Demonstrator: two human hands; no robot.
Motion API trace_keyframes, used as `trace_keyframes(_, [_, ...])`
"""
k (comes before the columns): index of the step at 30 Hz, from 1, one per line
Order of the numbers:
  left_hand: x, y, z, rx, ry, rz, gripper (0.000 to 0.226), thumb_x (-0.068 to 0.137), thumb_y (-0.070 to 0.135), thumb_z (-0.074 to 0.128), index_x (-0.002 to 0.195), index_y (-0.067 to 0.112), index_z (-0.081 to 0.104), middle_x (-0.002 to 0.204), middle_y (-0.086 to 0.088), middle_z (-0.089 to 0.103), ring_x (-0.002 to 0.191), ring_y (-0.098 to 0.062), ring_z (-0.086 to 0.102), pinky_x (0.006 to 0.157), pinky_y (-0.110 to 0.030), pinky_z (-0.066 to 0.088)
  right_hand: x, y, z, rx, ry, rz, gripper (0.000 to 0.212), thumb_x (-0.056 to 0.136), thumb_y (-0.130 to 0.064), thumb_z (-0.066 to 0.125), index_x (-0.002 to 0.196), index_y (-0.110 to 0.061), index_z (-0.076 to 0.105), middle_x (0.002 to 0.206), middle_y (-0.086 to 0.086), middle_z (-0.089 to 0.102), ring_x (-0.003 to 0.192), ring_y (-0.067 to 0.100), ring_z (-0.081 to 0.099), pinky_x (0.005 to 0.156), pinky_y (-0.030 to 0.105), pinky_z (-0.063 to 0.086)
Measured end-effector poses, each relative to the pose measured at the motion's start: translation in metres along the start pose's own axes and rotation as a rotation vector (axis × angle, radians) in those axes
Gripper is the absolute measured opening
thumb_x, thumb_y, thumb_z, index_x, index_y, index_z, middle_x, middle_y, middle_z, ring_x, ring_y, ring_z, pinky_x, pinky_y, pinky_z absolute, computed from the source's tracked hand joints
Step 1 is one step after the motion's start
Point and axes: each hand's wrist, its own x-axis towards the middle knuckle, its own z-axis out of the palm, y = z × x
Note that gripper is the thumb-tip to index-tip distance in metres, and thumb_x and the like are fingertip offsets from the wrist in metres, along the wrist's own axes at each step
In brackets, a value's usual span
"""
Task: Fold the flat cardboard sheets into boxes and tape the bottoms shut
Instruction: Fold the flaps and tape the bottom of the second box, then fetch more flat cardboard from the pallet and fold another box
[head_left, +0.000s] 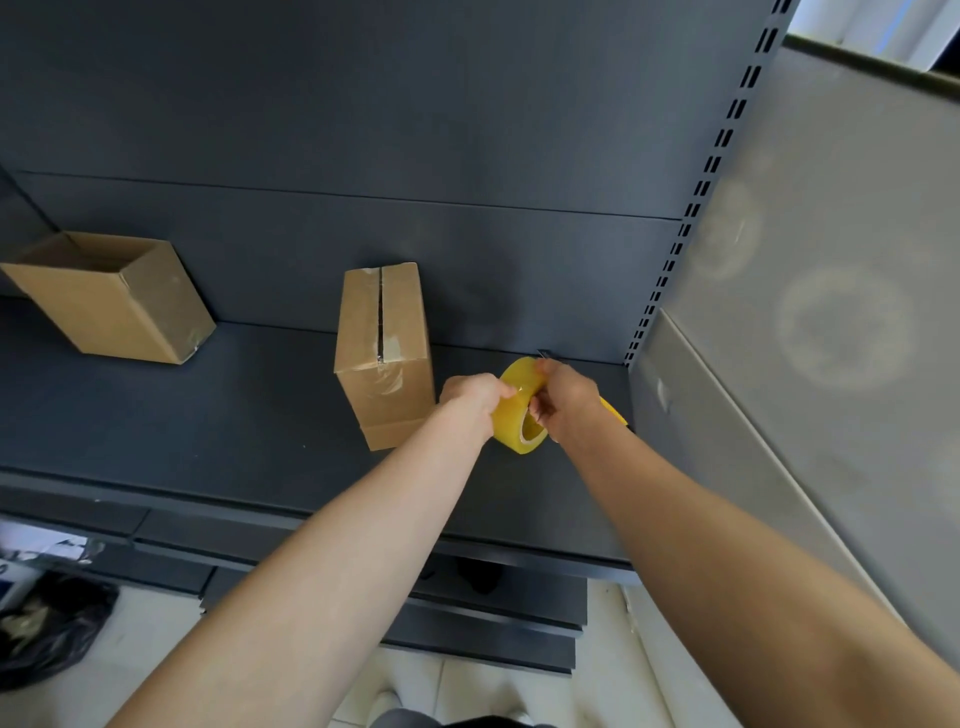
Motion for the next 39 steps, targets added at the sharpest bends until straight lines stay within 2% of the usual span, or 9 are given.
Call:
trace_keyframes(4, [0.002, -0.010, -0.005, 0.128, 0.044, -0.019, 0.069, 0.072, 0.033, 0.080, 0.127, 0.005, 0.047, 0.127, -0.010, 0.054, 0.112, -0.027, 0.053, 0.094, -0.039, 0.043, 0.002, 0.004, 0.000, -0.186, 0.078, -0.094, 0.044, 0.086, -0.028, 0.065, 0.120, -0.006, 0.049, 0.073, 0.006, 0.055, 0.060, 0.018, 0.053, 0.068, 0.031, 0.053])
trace_keyframes(7, [0.009, -0.025, -0.016, 0.214, 0.009, -0.014, 0.091, 0.069, 0.037, 0.082, 0.138, 0.003, 0.034, 0.134, -0.014, 0.047, 0.120, -0.031, 0.051, 0.100, -0.047, 0.044, 0.003, -0.001, -0.002, -0.445, 0.133, -0.231, 0.047, 0.086, -0.034, 0.062, 0.120, -0.003, 0.053, 0.088, 0.012, 0.062, 0.077, 0.027, 0.058, 0.070, 0.034, 0.048])
trace_keyframes(14, [0.001, -0.013, -0.031, 0.123, -0.062, 0.081, 0.009, 0.097, 0.005, 0.045, 0.104, 0.006, 0.049, 0.081, -0.007, 0.049, 0.066, -0.017, 0.046, 0.061, -0.022, 0.046, 0.003, 0.025, 0.002, -1.420, 0.139, -0.505, 0.024, 0.092, -0.030, 0.054, 0.093, -0.007, 0.058, 0.085, 0.006, 0.056, 0.082, 0.025, 0.057, 0.065, 0.028, 0.041])
trace_keyframes(17, [0.000, -0.001, -0.051, 0.024, 0.025, 0.160, 0.012, 0.094, 0.002, 0.046, 0.094, 0.008, 0.057, 0.075, -0.004, 0.052, 0.063, -0.013, 0.050, 0.059, -0.019, 0.048, 0.005, 0.032, 0.008, -1.621, 0.085, -0.463, 0.021, 0.089, -0.021, 0.055, 0.102, -0.006, 0.062, 0.091, 0.008, 0.059, 0.093, 0.026, 0.062, 0.067, 0.028, 0.042])
trace_keyframes(22, [0.002, 0.010, -0.088, -0.209, 0.110, 0.151, 0.009, 0.093, 0.010, 0.056, 0.099, 0.005, 0.061, 0.075, -0.004, 0.058, 0.065, -0.013, 0.057, 0.069, -0.027, 0.055, -0.002, 0.003, 0.045, -1.390, 0.153, -0.595, 0.029, 0.093, -0.026, 0.053, 0.109, -0.002, 0.059, 0.112, 0.018, 0.062, 0.101, 0.037, 0.059, 0.072, 0.033, 0.043])
trace_keyframes(26, [0.009, 0.009, -0.109, -0.319, 0.149, 0.075, 0.020, 0.088, 0.026, 0.066, 0.096, 0.008, 0.062, 0.082, -0.006, 0.068, 0.067, -0.018, 0.063, 0.066, -0.032, 0.056, -0.015, -0.023, 0.097, -1.217, -0.046, -0.785, 0.030, 0.097, -0.033, 0.045, 0.091, -0.007, 0.059, 0.103, 0.015, 0.063, 0.090, 0.028, 0.056, 0.069, 0.030, 0.040])
trace_keyframes(30, [0.014, 0.010, -0.126, -0.354, 0.193, 0.055, 0.029, 0.084, 0.030, 0.070, 0.097, 0.006, 0.063, 0.084, -0.011, 0.070, 0.061, -0.021, 0.065, 0.062, -0.032, 0.057, -0.020, -0.026, 0.131, -1.169, -0.230, -0.822, 0.044, 0.095, -0.035, 0.052, 0.134, -0.014, 0.050, 0.137, 0.009, 0.047, 0.130, 0.028, 0.040, 0.102, 0.037, 0.041])
trace_keyframes(33, [0.015, 0.015, -0.144, -0.366, 0.198, 0.052, 0.025, 0.082, 0.021, 0.072, 0.099, 0.005, 0.063, 0.079, -0.008, 0.065, 0.049, -0.016, 0.063, 0.051, -0.026, 0.055, -0.018, -0.027, 0.142, -1.233, -0.250, -0.828, 0.051, 0.096, -0.034, 0.052, 0.142, -0.014, 0.041, 0.145, 0.009, 0.039, 0.136, 0.029, 0.032, 0.107, 0.038, 0.038])
trace_keyframes(39, [0.020, 0.026, -0.182, -0.322, 0.292, 0.058, 0.006, 0.080, 0.007, 0.069, 0.080, 0.006, 0.063, 0.054, -0.005, 0.062, 0.048, -0.016, 0.061, 0.062, -0.033, 0.057, -0.023, -0.039, 0.167, -1.324, -0.242, -0.876, 0.060, 0.097, -0.036, 0.049, 0.148, -0.014, 0.027, 0.154, 0.006, 0.026, 0.141, 0.026, 0.021, 0.112, 0.039, 0.028])
